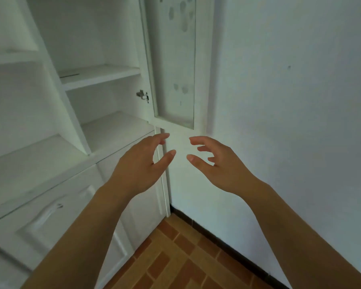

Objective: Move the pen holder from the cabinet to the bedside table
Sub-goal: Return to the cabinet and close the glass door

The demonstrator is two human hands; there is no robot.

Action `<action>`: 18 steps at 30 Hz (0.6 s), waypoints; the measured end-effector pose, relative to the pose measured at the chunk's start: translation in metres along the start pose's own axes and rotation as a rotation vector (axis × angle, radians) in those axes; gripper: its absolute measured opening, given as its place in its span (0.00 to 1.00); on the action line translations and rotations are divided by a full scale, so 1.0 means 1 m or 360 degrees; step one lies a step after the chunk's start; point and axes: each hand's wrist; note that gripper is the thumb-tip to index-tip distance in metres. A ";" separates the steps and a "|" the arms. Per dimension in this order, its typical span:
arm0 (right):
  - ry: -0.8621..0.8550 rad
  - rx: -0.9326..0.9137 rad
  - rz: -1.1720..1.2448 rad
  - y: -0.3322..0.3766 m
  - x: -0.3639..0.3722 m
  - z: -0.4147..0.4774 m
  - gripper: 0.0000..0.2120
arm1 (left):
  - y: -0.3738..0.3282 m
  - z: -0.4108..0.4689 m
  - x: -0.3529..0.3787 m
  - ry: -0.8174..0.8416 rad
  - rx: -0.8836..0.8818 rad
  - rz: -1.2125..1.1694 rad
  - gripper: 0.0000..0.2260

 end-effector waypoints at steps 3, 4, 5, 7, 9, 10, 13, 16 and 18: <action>-0.0003 -0.0044 0.0014 -0.029 -0.022 0.060 0.22 | 0.000 0.066 0.012 -0.0045 0.0018 -0.0017 0.24; -0.0007 -0.0060 0.0013 -0.034 -0.029 0.074 0.21 | -0.002 0.081 0.014 -0.0056 0.0034 -0.0010 0.24; -0.0017 -0.0078 0.0004 -0.043 -0.037 0.093 0.21 | -0.003 0.102 0.018 -0.0069 0.0052 -0.0004 0.24; -0.0051 -0.0110 -0.0015 -0.061 -0.054 0.128 0.21 | -0.007 0.142 0.027 -0.0110 0.0082 -0.0017 0.23; -0.0097 -0.0127 -0.0014 -0.075 -0.070 0.157 0.21 | -0.013 0.176 0.035 -0.0145 0.0113 -0.0061 0.22; -0.0117 -0.0132 -0.0005 -0.081 -0.077 0.170 0.21 | -0.015 0.191 0.038 -0.0157 0.0128 -0.0067 0.22; -0.0185 -0.0143 0.0004 -0.093 -0.096 0.205 0.21 | -0.023 0.229 0.044 -0.0166 0.0187 -0.0027 0.23; -0.0246 -0.0154 0.0024 -0.099 -0.112 0.233 0.21 | -0.029 0.263 0.043 -0.0203 0.0251 -0.0026 0.23; -0.0292 -0.0183 0.0016 -0.102 -0.119 0.247 0.22 | -0.031 0.282 0.042 -0.0225 0.0251 -0.0035 0.24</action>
Point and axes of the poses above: each hand's wrist, its own z-axis towards the middle knuckle, its own x-axis out of the palm, y = z × x, and after that the axes turned 2 degrees about -x, right-handed
